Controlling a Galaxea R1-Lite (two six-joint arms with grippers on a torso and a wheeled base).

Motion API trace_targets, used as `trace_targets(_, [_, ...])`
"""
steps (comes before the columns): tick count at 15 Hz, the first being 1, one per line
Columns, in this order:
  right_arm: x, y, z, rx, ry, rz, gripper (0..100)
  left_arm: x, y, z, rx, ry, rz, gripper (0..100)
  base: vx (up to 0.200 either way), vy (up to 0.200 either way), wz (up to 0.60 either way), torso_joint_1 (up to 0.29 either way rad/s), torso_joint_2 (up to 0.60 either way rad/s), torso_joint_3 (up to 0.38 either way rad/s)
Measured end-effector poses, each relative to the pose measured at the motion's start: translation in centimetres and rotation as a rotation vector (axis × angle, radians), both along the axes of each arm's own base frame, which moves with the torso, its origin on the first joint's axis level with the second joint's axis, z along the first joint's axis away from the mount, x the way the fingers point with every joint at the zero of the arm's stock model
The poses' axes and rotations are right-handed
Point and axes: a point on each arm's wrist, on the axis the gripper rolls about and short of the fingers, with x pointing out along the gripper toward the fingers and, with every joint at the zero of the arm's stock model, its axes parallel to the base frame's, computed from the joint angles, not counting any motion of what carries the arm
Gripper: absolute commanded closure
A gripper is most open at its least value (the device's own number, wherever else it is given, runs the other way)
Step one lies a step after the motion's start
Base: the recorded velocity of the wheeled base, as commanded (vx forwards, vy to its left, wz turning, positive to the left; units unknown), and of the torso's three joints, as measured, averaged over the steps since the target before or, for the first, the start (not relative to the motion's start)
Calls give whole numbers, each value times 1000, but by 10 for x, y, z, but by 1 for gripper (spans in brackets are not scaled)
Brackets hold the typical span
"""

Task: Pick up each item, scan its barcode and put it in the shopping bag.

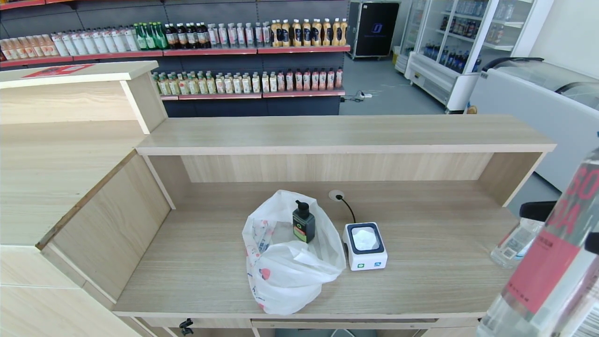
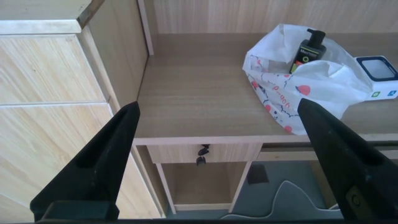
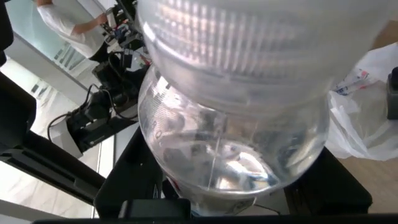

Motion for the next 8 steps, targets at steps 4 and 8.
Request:
trace_targets(4, [-5,-1,19,24,-53,0,100,0,0,0,0,0,0,0,0,0,0,0,0,0])
trace_targets(8, [-8,-3,28,37,-81,-21,100,0,0,0,0,0,0,0,0,0,0,0,0,0])
